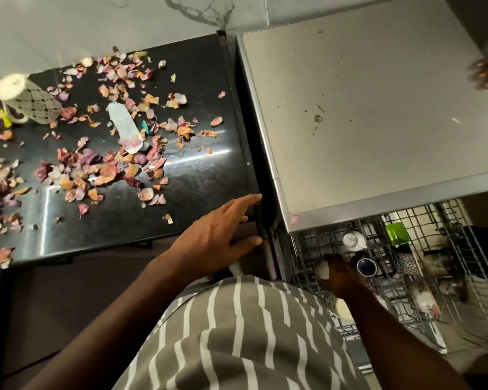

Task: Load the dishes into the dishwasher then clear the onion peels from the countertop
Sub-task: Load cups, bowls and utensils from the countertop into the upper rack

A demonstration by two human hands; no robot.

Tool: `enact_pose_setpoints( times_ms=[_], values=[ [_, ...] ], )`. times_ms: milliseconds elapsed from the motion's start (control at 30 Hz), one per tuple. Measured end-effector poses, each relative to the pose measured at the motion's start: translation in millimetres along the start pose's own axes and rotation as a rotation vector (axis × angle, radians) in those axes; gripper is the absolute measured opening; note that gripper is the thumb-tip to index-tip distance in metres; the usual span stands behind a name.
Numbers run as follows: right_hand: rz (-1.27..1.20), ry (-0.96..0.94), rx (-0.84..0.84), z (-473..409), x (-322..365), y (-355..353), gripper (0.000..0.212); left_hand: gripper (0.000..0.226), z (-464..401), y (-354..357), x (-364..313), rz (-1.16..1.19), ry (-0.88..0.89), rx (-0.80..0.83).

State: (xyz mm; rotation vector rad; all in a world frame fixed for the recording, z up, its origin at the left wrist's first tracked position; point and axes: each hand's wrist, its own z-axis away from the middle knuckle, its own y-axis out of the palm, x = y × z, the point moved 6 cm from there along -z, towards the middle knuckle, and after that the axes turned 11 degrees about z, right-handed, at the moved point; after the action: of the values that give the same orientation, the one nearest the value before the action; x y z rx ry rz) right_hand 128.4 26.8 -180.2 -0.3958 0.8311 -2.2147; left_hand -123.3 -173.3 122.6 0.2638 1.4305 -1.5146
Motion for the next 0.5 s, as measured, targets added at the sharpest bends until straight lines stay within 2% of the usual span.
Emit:
enact_pose_setpoints(
  times_ms=[100, 233, 500],
  values=[
    [0.034, 0.037, 0.016, -15, -5, 22, 0.092, 0.076, 4, -2, 6, 0.013, -0.018, -0.036],
    [0.045, 0.062, 0.024, -4, 9, 10, 0.093, 0.077, 2, -1, 9, 0.029, -0.03, -0.048],
    [0.046, 0.051, 0.013, -5, 10, 16, 0.102, 0.078, -9, -4, 2, 0.029, -0.02, -0.005]
  ],
)
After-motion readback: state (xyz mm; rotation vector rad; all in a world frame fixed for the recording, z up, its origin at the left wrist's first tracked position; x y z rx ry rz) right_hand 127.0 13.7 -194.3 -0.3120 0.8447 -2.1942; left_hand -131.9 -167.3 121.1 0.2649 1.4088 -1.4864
